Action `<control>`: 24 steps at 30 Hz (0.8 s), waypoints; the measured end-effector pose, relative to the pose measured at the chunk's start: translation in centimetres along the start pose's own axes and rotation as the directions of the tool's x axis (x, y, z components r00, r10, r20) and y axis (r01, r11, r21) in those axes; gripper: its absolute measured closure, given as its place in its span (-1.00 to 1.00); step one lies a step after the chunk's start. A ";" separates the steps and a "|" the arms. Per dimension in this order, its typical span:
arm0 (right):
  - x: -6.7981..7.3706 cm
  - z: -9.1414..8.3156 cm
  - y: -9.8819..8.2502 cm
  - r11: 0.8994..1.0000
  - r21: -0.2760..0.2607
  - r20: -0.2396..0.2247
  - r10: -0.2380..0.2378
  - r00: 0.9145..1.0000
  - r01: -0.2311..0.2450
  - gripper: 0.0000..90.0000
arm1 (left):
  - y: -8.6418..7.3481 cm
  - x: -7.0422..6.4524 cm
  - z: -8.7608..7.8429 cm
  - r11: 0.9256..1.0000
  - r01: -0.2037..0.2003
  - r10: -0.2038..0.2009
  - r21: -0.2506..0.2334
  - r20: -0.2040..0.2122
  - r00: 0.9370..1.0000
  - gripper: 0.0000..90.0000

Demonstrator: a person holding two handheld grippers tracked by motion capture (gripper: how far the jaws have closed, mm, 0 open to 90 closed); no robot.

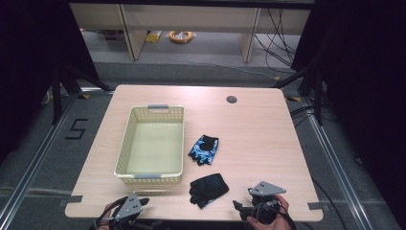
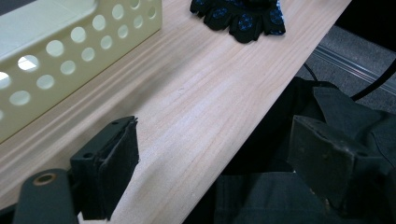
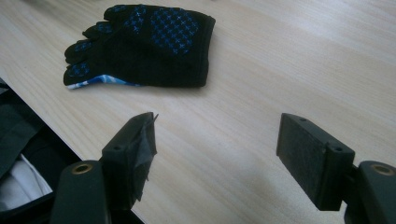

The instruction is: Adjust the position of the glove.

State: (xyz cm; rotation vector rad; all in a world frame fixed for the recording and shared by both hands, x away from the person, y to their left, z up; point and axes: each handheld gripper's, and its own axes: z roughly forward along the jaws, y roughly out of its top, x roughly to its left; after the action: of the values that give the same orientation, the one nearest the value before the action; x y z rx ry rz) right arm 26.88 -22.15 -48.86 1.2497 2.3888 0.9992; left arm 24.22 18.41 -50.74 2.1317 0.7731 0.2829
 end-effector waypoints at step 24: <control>-0.1 0.1 0.4 0.999 -0.012 -0.028 -0.053 0.998 0.053 -0.19 | 0.6 -0.6 0.7 1.000 0.000 0.000 -0.008 0.017 1.000 -0.62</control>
State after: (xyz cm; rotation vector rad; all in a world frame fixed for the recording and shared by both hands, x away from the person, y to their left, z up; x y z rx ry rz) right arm 27.22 -22.00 -48.67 1.1694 2.4210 1.0200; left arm 24.32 17.29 -50.67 2.1244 0.7609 0.2667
